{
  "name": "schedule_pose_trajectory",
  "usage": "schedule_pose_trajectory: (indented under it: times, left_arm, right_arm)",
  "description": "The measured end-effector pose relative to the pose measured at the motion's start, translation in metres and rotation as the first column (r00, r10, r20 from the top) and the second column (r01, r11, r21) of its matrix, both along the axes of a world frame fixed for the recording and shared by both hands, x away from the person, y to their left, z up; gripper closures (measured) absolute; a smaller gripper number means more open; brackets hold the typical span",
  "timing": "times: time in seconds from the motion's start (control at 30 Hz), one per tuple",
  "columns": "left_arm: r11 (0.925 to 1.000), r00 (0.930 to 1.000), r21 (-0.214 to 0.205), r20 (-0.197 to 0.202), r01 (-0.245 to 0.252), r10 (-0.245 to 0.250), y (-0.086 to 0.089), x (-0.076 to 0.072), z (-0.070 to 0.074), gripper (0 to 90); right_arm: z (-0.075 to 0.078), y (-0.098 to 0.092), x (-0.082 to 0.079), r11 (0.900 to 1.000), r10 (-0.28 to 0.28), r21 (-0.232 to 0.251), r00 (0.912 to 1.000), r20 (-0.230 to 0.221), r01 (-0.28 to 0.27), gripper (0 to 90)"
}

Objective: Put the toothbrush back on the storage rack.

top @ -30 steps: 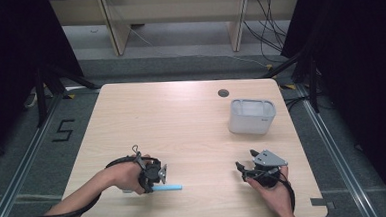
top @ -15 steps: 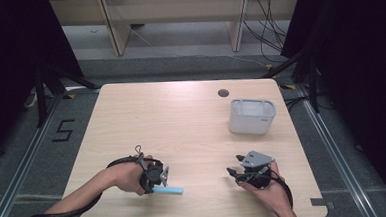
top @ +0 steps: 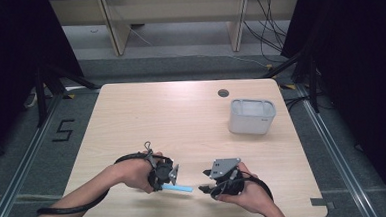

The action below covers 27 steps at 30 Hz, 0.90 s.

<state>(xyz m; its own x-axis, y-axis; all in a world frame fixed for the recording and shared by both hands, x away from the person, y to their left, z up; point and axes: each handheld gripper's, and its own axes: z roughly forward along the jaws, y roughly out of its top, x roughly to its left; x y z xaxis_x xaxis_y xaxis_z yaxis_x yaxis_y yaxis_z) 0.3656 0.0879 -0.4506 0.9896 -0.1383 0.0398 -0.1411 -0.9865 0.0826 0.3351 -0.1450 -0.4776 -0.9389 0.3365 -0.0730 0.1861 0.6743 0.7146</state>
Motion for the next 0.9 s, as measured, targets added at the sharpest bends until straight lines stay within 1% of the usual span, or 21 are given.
schedule_pose_trajectory:
  times: [0.03, 0.07, 0.1, 0.13, 0.17, 0.2, 0.27, 0.33, 0.4, 0.43, 0.47, 0.5, 0.53, 0.57, 0.6, 0.63, 0.67, 0.77, 0.8, 0.83, 0.9]
  left_arm:
    - [1.0000, 1.0000, -0.001, -0.001, 0.005, -0.005, -0.003, 0.000, 0.000, 78.3]
    - [1.0000, 1.0000, -0.001, -0.001, 0.005, -0.005, -0.003, 0.000, 0.000, 78.4]
    - [1.0000, 1.0000, 0.000, -0.001, 0.007, -0.007, -0.005, 0.001, 0.000, 78.4]
    - [0.9999, 1.0000, -0.002, 0.000, 0.010, -0.010, -0.006, 0.001, 0.000, 78.3]
    - [0.9999, 0.9999, -0.001, -0.002, 0.012, -0.012, -0.008, 0.001, 0.000, 78.3]
    - [0.9998, 0.9998, -0.003, 0.003, 0.018, -0.018, -0.010, 0.002, 0.001, 78.3]
    - [0.9997, 0.9997, -0.009, 0.005, 0.022, -0.022, -0.012, 0.002, 0.001, 78.3]
    - [0.9994, 0.9995, -0.014, 0.009, 0.030, -0.030, -0.016, 0.001, 0.003, 78.3]
    - [0.9993, 0.9993, -0.016, 0.011, 0.035, -0.035, -0.018, 0.001, 0.004, 78.3]
    - [0.9991, 0.9993, -0.019, 0.011, 0.037, -0.037, -0.019, 0.000, 0.005, 78.3]
    - [0.9989, 0.9991, -0.021, 0.012, 0.042, -0.041, -0.020, 0.000, 0.005, 78.3]
    - [0.9987, 0.9989, -0.024, 0.013, 0.045, -0.044, -0.021, 0.000, 0.006, 78.3]
    - [0.9987, 0.9990, -0.025, 0.015, 0.044, -0.043, -0.022, 0.000, 0.007, 78.3]
    - [0.9985, 0.9986, -0.026, 0.019, 0.049, -0.049, -0.023, -0.001, 0.008, 78.3]
    - [0.9984, 0.9986, -0.028, 0.018, 0.049, -0.049, -0.023, -0.001, 0.008, 78.3]
    - [0.9983, 0.9985, -0.028, 0.021, 0.051, -0.051, -0.024, -0.001, 0.009, 78.3]
    - [0.9982, 0.9984, -0.028, 0.022, 0.052, -0.052, -0.024, -0.002, 0.009, 78.3]
    - [0.9978, 0.9978, -0.025, 0.026, 0.062, -0.061, -0.025, -0.002, 0.010, 78.3]
    - [0.9977, 0.9977, -0.025, 0.024, 0.063, -0.063, -0.026, -0.003, 0.010, 78.3]
    - [0.9972, 0.9972, -0.023, 0.026, 0.071, -0.070, -0.026, -0.003, 0.010, 78.3]
    - [0.9974, 0.9973, -0.026, 0.029, 0.068, -0.067, -0.027, -0.004, 0.011, 78.3]
  right_arm:
    - [-0.001, 0.003, 0.000, 0.9999, 0.011, 0.004, 0.9999, -0.004, -0.011, 46.3]
    - [-0.002, 0.005, 0.000, 0.9999, 0.014, 0.008, 0.9997, -0.018, -0.014, 46.3]
    - [-0.002, 0.005, 0.000, 0.9999, 0.014, 0.008, 0.9997, -0.018, -0.014, 46.3]
    - [-0.002, 0.008, 0.000, 0.9994, 0.032, 0.010, 0.9995, 0.003, -0.032, 46.5]
    - [-0.003, 0.011, -0.001, 0.9992, 0.034, 0.022, 0.9991, -0.025, -0.034, 46.8]
    - [-0.004, 0.013, 0.000, 0.9981, 0.054, 0.030, 0.9985, -0.014, -0.053, 47.0]
    - [-0.004, 0.018, -0.002, 0.9975, 0.062, 0.037, 0.9975, -0.035, -0.061, 47.6]
    - [-0.005, 0.022, -0.001, 0.9966, 0.075, 0.036, 0.9969, -0.025, -0.074, 48.6]
    - [-0.007, 0.025, -0.001, 0.9958, 0.084, 0.038, 0.9961, -0.027, -0.083, 51.6]
    - [-0.007, 0.025, -0.001, 0.9958, 0.084, 0.038, 0.9961, -0.027, -0.083, 51.6]
    - [-0.009, 0.027, -0.001, 0.9953, 0.089, 0.043, 0.9951, -0.043, -0.087, 53.5]
    - [-0.010, 0.027, -0.002, 0.9957, 0.085, 0.040, 0.9952, -0.047, -0.083, 54.9]
    - [-0.011, 0.028, -0.001, 0.9943, 0.100, 0.039, 0.9945, -0.030, -0.099, 56.6]
    - [-0.013, 0.028, 0.000, 0.9938, 0.105, 0.040, 0.9939, -0.033, -0.104, 59.6]
    - [-0.013, 0.028, 0.000, 0.9938, 0.105, 0.040, 0.9939, -0.033, -0.104, 59.6]
    - [-0.014, 0.029, 0.000, 0.9934, 0.111, 0.033, 0.9934, -0.031, -0.110, 62.1]
    - [-0.015, 0.029, 0.000, 0.9930, 0.114, 0.039, 0.9924, -0.047, -0.112, 63.8]
    - [-0.015, 0.029, 0.000, 0.9918, 0.123, 0.041, 0.9911, -0.051, -0.121, 65.6]
    - [-0.015, 0.028, 0.001, 0.9919, 0.123, 0.038, 0.9917, -0.038, -0.122, 66.6]
    - [-0.015, 0.028, 0.002, 0.9918, 0.124, 0.036, 0.9916, -0.038, -0.122, 67.5]
    - [-0.015, 0.029, 0.002, 0.9913, 0.129, 0.033, 0.9907, -0.044, -0.127, 69.0]
